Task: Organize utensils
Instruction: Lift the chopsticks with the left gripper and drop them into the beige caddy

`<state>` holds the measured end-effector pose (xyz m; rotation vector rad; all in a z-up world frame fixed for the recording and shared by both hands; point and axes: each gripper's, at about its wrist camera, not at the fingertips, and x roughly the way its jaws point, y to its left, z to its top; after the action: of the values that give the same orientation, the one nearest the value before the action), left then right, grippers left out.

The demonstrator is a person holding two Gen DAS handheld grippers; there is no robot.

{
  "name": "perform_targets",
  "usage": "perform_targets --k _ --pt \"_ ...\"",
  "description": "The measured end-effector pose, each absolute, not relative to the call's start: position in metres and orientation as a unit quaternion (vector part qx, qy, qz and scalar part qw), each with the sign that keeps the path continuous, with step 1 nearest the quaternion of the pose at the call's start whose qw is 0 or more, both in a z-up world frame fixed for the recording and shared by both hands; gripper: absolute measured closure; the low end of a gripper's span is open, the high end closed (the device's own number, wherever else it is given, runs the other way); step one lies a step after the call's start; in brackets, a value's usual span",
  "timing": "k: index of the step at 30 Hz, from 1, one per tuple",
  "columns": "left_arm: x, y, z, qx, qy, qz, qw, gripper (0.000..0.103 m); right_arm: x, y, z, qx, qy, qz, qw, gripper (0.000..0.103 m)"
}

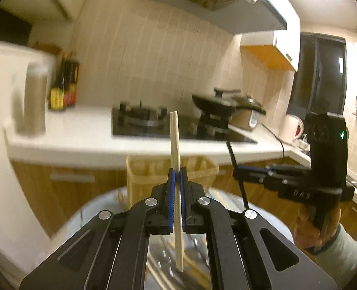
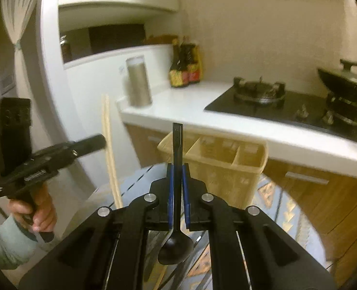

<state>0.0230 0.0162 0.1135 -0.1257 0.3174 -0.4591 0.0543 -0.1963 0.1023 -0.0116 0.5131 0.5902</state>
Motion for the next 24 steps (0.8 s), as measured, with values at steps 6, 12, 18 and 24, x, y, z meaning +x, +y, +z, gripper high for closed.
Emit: perform_targets --k 6,12,18,24 --pt "0.055 0.012 0.155 -0.057 0.09 -0.211 0.972 0.101 0.084 -0.199 0.128 -0.007 0.199 0.249 0.948 0.098" --pt "0.087 0.013 0.174 -0.056 0.054 -0.197 0.977 0.101 0.124 -0.204 0.139 -0.015 0.159 0.199 0.967 0.098" --pt "0.12 0.012 0.16 -0.055 0.048 -0.176 0.982 0.101 0.167 -0.207 0.117 -0.017 0.169 0.175 0.97 0.098" --pt "0.142 0.006 0.13 -0.046 0.065 -0.169 0.982 0.101 0.183 -0.211 0.089 -0.016 0.178 0.158 0.971 0.098"
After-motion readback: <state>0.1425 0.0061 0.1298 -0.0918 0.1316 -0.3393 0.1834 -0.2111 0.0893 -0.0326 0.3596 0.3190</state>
